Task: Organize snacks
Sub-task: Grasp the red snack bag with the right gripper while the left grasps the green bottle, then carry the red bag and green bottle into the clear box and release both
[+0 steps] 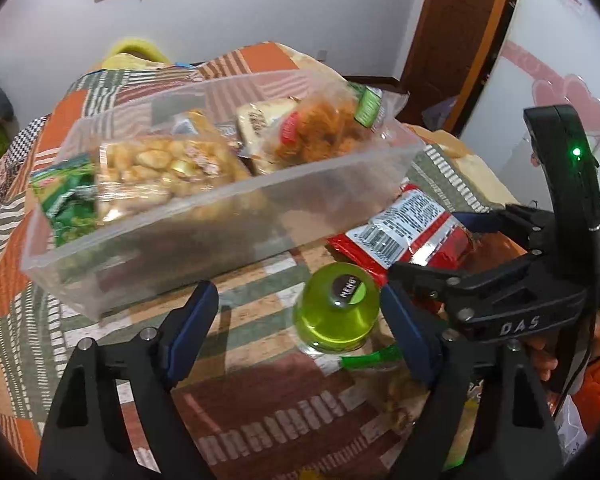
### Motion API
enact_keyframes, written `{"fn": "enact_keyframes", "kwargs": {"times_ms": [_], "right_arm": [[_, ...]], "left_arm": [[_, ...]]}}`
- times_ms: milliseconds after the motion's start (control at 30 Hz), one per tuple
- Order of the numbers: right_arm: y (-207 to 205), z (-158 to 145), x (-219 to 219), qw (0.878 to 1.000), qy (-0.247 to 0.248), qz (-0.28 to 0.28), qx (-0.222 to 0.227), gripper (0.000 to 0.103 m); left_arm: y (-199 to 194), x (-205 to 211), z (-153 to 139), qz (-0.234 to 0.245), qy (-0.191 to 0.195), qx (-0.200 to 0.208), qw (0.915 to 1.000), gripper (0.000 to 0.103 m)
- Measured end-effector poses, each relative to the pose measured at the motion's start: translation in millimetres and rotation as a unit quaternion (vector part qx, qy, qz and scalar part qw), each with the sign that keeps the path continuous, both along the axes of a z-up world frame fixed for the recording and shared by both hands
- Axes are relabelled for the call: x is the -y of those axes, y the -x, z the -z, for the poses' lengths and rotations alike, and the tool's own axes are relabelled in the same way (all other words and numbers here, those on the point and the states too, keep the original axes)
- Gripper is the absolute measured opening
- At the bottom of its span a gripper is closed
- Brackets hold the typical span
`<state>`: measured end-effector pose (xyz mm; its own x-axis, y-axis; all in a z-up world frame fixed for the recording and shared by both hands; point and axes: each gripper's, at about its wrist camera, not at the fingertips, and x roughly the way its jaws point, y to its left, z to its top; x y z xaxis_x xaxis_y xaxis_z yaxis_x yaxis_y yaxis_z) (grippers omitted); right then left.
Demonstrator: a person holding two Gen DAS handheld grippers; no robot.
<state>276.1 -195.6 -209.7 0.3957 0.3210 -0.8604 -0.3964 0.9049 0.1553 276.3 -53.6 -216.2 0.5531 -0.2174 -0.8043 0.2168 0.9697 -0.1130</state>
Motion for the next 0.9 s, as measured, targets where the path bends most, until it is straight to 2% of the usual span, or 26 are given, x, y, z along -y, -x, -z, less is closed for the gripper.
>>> {"fn": "enact_keyframes", "kwargs": {"times_ms": [100, 167, 200, 233, 367, 667, 900], "right_arm": [[0.7, 1.0, -1.3, 1.000, 0.006, -0.001, 0.005, 0.103], [1.6, 0.3, 0.0, 1.000, 0.003, -0.001, 0.008, 0.099], [2.2, -0.6, -0.2, 1.000, 0.003, -0.002, 0.011, 0.097], [3.7, -0.9, -0.3, 1.000, 0.003, -0.005, 0.013, 0.090], [7.8, -2.1, 2.0, 1.000, -0.001, -0.004, 0.020, 0.074], [9.0, -8.6, 8.9, 0.999, -0.015, 0.019, 0.025, 0.072], [18.8, -42.3, 19.3, 0.997, -0.029, 0.037, 0.064, 0.072]], "left_arm": [[-4.3, 4.6, 5.4, 0.008, 0.010, -0.010, 0.9999, 0.071], [-7.1, 5.7, 7.5, 0.012, 0.020, -0.016, 0.9996, 0.064], [-8.3, 6.9, 8.9, 0.015, 0.024, -0.020, 0.9994, 0.057], [-10.1, 9.1, 11.8, 0.023, 0.030, -0.028, 0.9989, 0.048], [-9.2, 15.1, 12.1, 0.029, 0.019, -0.022, 0.9992, 0.046], [1.4, 5.9, 1.0, 0.018, 0.013, -0.008, 0.9997, 0.046], [10.5, -11.2, -33.0, 0.000, 0.019, 0.032, 0.9993, 0.046]]}}
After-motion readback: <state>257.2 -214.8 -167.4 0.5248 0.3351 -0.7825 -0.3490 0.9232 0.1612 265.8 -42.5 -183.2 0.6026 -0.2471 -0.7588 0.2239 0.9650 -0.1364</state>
